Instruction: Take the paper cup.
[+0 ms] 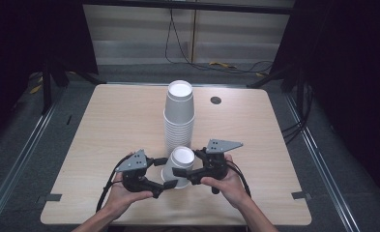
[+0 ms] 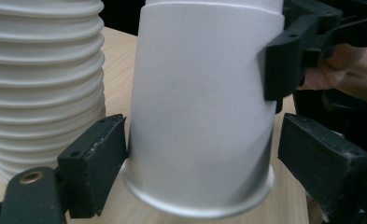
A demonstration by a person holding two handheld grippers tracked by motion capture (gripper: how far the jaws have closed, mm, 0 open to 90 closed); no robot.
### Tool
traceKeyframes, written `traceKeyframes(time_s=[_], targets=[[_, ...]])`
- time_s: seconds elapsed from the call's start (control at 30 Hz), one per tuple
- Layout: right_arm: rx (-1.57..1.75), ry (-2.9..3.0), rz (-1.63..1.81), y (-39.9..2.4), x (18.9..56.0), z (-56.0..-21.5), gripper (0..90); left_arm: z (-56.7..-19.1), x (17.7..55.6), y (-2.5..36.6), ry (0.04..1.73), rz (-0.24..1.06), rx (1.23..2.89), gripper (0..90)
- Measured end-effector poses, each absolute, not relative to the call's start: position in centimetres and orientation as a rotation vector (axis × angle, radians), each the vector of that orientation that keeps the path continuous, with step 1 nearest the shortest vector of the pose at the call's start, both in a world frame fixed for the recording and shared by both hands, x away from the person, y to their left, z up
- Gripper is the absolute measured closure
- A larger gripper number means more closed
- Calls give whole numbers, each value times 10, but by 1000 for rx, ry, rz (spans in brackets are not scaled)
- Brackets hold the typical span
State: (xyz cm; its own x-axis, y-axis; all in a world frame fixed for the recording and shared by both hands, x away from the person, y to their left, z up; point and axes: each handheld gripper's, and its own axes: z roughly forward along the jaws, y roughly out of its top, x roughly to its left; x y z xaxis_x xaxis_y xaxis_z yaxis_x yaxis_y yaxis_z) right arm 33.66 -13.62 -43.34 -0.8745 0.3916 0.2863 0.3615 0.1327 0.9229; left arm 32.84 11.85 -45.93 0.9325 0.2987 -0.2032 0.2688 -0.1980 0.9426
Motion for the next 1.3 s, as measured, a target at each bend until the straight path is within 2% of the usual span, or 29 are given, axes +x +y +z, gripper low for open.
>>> traceKeyframes(time_s=[0.53,1.07,1.3], targets=[[787,2344,1964,-126,333,-438,216,-467,327,110,422,17,1808,91],[827,2346,1998,-128,332,-440,210,-466,325,113,399,32,1830,130],[862,2399,1986,-129,333,-440,176,-464,326,112,380,18,1874,139]])
